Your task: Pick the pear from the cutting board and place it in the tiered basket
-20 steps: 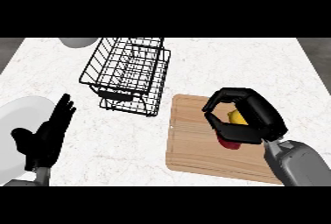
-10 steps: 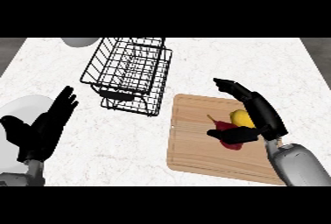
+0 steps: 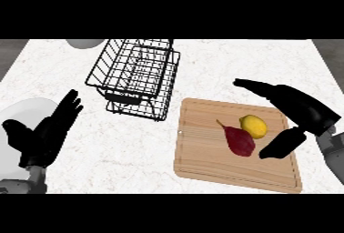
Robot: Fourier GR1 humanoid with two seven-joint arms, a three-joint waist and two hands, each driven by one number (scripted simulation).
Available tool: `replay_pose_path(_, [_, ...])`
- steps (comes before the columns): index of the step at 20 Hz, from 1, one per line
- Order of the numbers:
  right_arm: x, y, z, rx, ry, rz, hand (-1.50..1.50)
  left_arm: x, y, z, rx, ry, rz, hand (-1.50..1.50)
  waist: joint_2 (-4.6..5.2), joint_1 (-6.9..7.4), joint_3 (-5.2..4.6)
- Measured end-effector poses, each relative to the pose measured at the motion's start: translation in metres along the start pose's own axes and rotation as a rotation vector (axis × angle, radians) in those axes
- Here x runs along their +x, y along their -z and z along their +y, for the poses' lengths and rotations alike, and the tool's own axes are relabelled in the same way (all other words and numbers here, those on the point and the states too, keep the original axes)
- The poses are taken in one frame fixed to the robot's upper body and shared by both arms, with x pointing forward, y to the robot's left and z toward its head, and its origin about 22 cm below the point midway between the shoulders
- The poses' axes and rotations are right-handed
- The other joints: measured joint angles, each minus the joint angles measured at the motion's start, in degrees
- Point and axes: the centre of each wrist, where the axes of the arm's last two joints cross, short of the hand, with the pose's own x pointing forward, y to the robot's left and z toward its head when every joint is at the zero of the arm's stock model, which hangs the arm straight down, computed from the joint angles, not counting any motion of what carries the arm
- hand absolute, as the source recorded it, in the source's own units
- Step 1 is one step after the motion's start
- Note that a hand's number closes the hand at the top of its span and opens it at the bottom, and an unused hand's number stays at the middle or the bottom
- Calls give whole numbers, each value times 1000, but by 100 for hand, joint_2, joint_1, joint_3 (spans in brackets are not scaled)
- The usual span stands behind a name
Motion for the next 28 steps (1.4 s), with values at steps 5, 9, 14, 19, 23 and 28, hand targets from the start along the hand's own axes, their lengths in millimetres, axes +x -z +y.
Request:
replay_pose_path(5, [32, 0, -7, 221, -128, 64, -150, 1, 1, -3, 2, -3, -6, 0, 5, -1, 6])
replay_pose_path(9, [52, 5, 4, 258, -152, 104, -150, 3, 0, 1, 5, -1, -12, 0, 14, -9, 15])
replay_pose_path(14, [56, 11, 28, 245, -156, 163, -150, 4, 1, -1, 2, -7, -7, 0, 21, -15, 20])
replay_pose_path(19, [45, 25, 58, 244, -179, 239, -150, 3, 1, 2, 4, -4, -13, 0, 28, -6, 22])
replay_pose_path(23, [22, 29, 73, 245, -197, 261, -150, -1, 0, -8, 2, 0, -14, 0, 31, -10, 24])
replay_pose_path(28, [4, 34, 89, 210, -221, 268, -150, -2, 1, -3, 6, -2, -7, 0, 30, -12, 25])
